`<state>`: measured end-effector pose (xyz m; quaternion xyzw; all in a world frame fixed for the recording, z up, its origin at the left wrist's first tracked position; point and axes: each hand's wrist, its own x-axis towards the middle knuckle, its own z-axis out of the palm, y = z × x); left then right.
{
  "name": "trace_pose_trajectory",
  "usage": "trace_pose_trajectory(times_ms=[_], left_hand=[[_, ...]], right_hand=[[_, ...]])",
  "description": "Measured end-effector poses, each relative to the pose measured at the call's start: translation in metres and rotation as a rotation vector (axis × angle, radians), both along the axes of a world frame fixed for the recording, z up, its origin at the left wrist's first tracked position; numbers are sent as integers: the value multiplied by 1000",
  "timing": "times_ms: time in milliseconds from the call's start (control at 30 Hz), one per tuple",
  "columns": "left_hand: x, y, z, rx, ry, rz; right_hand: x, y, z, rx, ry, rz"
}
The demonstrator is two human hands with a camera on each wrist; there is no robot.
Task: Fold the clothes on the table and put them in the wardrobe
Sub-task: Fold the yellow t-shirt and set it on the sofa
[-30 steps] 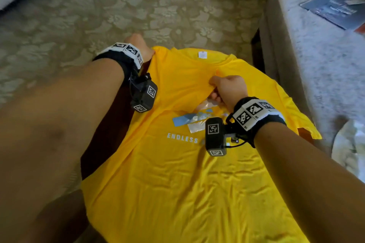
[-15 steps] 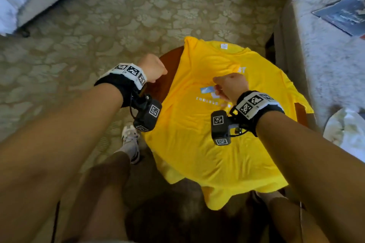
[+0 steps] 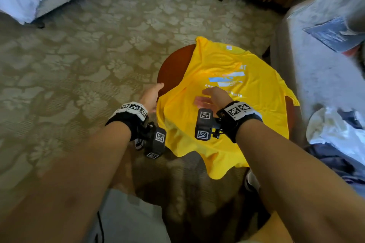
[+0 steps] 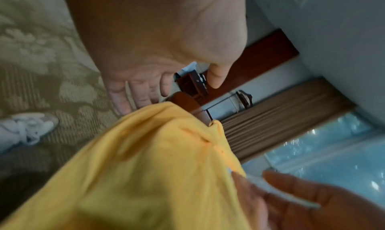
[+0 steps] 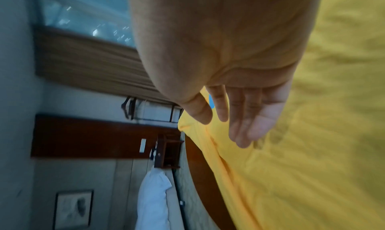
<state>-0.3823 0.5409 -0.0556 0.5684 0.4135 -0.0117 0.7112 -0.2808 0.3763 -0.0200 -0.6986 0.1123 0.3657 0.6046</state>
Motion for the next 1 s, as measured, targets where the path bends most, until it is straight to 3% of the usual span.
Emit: trace_pose_trajectory(times_ms=[167,267,433,600,767,900,1000], left_hand=[[-16,7,-7,345,91,-212],[-23,7,-3,436,138,-340],[-25,6,-8,498,92,-386],[-24,-7,4,637,15,-417],[-28,-26,24,799,-46,-467],[-29,-34,30,787,-7,-529],[-35,-33,37,697,74,-677]], right_hand=[[0,1,-6,37,87,-60],[-3,7,-15,48,95,-59],[-10,23,-17,96,75,-58],[-11,51,-9,-96,-2,166],[-19,62,-4,-271,-146,217],[-14,55,-6,-379,-176,249],[-9,44,0,-313,-145,254]])
